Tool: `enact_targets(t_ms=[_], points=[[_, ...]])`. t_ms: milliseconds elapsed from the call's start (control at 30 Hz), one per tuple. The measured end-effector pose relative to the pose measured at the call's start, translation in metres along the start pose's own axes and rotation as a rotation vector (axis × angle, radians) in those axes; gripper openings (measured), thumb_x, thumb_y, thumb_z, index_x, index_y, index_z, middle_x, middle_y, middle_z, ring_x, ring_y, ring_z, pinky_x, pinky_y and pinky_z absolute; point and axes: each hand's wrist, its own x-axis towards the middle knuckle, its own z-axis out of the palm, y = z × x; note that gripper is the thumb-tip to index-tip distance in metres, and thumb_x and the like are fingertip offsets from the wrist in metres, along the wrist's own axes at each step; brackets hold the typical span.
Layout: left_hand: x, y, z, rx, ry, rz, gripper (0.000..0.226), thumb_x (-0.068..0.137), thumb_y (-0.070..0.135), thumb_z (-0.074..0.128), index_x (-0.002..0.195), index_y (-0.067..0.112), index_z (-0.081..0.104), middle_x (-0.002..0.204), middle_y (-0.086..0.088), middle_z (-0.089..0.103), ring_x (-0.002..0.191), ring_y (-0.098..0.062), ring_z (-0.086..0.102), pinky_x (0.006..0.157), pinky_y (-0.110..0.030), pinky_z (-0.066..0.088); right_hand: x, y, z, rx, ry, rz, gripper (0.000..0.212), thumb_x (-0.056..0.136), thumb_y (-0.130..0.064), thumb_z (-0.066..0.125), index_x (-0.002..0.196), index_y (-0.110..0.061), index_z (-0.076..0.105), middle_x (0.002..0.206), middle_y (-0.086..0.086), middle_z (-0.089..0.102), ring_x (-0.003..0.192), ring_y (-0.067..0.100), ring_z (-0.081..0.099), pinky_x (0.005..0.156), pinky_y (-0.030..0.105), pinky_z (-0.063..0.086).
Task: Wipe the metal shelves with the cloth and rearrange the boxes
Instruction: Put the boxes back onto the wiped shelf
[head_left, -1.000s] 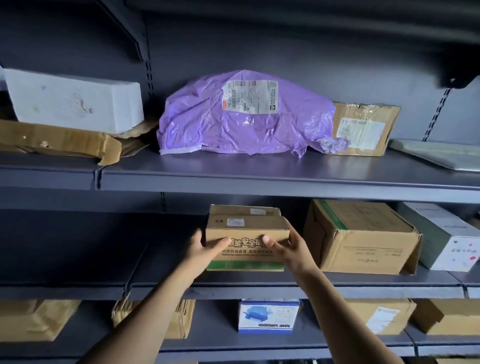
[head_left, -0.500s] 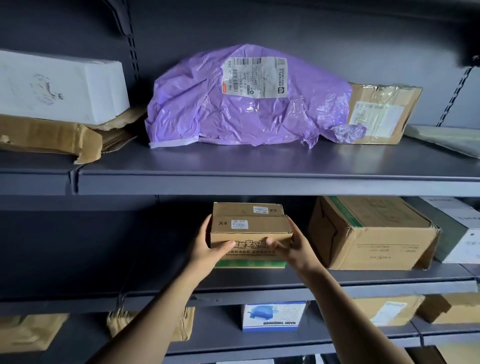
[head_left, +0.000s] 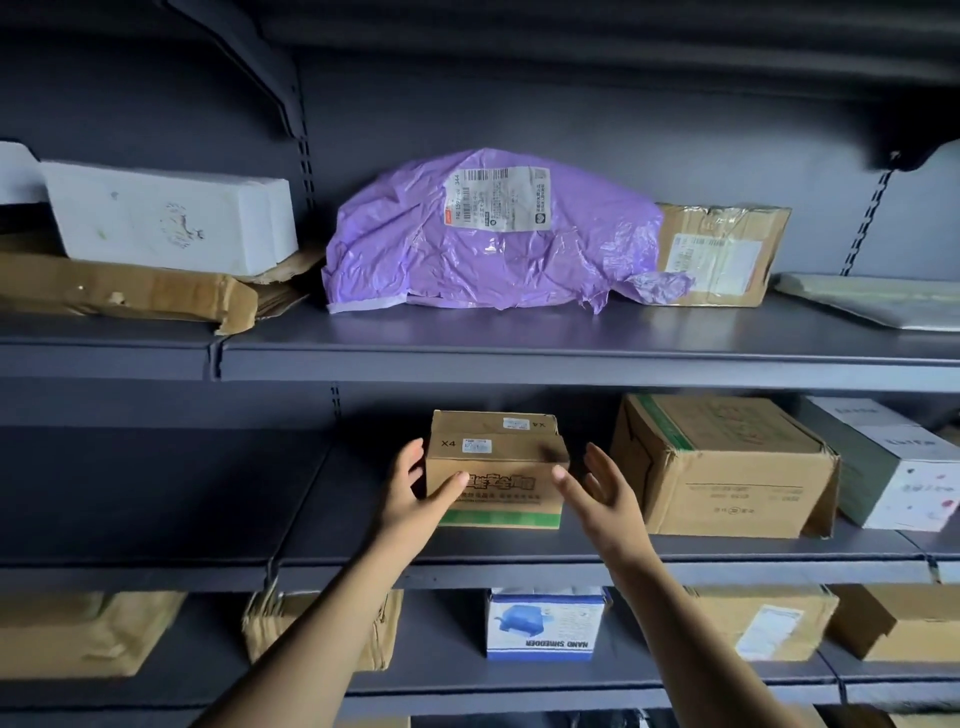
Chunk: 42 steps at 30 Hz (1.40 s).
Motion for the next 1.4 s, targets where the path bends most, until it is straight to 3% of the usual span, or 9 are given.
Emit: enact_targets(t_ms=[67, 167, 300, 467, 667, 800, 967, 1200, 1400], points=[[-0.021, 0.013, 0.002, -0.032, 0.015, 0.025, 0.072, 0.086, 0.021, 0.078, 0.148, 0.021, 0.040, 0.140, 0.008, 0.046, 0.132, -0.011, 0.044, 0.104, -0.029, 0.039, -0.020, -0.013, 0.001, 0.010, -0.018, -0.022, 0.088, 0.078, -0.047, 0.075, 0.154, -0.020, 0.040, 0.147, -0.010, 0.046, 0.137, 0.009, 0.042, 0.108, 0.027, 0.039], [-0.052, 0.035, 0.006, -0.058, 0.017, 0.069, 0.071, 0.087, 0.024, 0.077, 0.148, 0.023, 0.041, 0.137, 0.012, 0.046, 0.130, -0.008, 0.043, 0.102, -0.025, 0.037, -0.049, -0.036, 0.006, 0.072, -0.081, -0.065, 0.058, 0.086, -0.039, 0.077, 0.137, -0.031, 0.051, 0.131, -0.021, 0.056, 0.120, -0.009, 0.055, 0.098, 0.014, 0.045], [-0.093, 0.061, 0.002, -0.067, 0.039, 0.135, 0.069, 0.088, 0.028, 0.075, 0.148, 0.024, 0.042, 0.140, 0.012, 0.047, 0.130, -0.006, 0.044, 0.105, -0.026, 0.037, -0.083, -0.061, 0.008, 0.040, -0.119, -0.131, 0.087, 0.077, -0.065, 0.077, 0.150, -0.030, 0.045, 0.150, -0.010, 0.052, 0.139, 0.010, 0.048, 0.117, 0.042, 0.040], [-0.133, 0.087, -0.022, -0.086, 0.083, 0.212, 0.066, 0.079, 0.043, 0.074, 0.138, 0.033, 0.046, 0.145, 0.008, 0.051, 0.134, -0.008, 0.047, 0.117, -0.040, 0.036, -0.113, -0.088, 0.020, 0.121, -0.141, -0.192, 0.079, 0.079, -0.053, 0.073, 0.149, -0.028, 0.047, 0.149, -0.012, 0.052, 0.137, 0.007, 0.047, 0.119, 0.043, 0.038], [-0.146, 0.126, -0.058, -0.145, 0.134, 0.307, 0.048, 0.090, 0.020, 0.074, 0.129, 0.035, 0.051, 0.135, 0.015, 0.057, 0.133, -0.005, 0.050, 0.119, -0.040, 0.035, -0.125, -0.139, 0.054, 0.109, -0.176, -0.283, 0.068, 0.083, -0.053, 0.076, 0.143, -0.034, 0.049, 0.148, -0.013, 0.052, 0.137, 0.004, 0.047, 0.118, 0.044, 0.038], [-0.137, 0.153, -0.093, -0.126, 0.156, 0.407, 0.052, 0.089, 0.017, 0.075, 0.132, 0.033, 0.051, 0.138, 0.013, 0.057, 0.133, -0.002, 0.049, 0.118, -0.036, 0.035, -0.116, -0.175, 0.087, 0.092, -0.207, -0.383, 0.072, 0.085, -0.049, 0.074, 0.149, -0.032, 0.045, 0.150, -0.015, 0.050, 0.138, 0.002, 0.046, 0.119, 0.043, 0.037], [-0.106, 0.171, -0.143, -0.119, 0.214, 0.489, 0.056, 0.078, 0.037, 0.075, 0.130, 0.036, 0.054, 0.138, 0.014, 0.059, 0.131, 0.002, 0.051, 0.114, -0.028, 0.036, -0.093, -0.205, 0.133, 0.121, -0.225, -0.443, 0.076, 0.080, -0.052, 0.074, 0.148, -0.036, 0.045, 0.148, -0.024, 0.049, 0.135, -0.007, 0.046, 0.119, 0.039, 0.037], [-0.041, 0.181, -0.218, -0.107, 0.191, 0.595, 0.044, 0.091, 0.018, 0.074, 0.131, 0.021, 0.057, 0.136, 0.011, 0.060, 0.131, 0.002, 0.051, 0.119, -0.033, 0.034, -0.055, -0.225, 0.214, 0.123, -0.205, -0.486, 0.074, 0.074, -0.052, 0.072, 0.142, -0.040, 0.045, 0.147, -0.019, 0.050, 0.128, -0.015, 0.047, 0.117, 0.030, 0.038], [0.022, 0.192, -0.282, -0.079, 0.293, 0.714, 0.038, 0.088, 0.026, 0.074, 0.124, 0.018, 0.062, 0.130, 0.010, 0.064, 0.126, 0.002, 0.053, 0.113, -0.022, 0.036, -0.011, -0.242, 0.279, 0.095, -0.152, -0.521, 0.088, 0.073, -0.054, 0.072, 0.152, -0.030, 0.041, 0.152, -0.012, 0.047, 0.137, 0.000, 0.046, 0.117, 0.031, 0.038]])
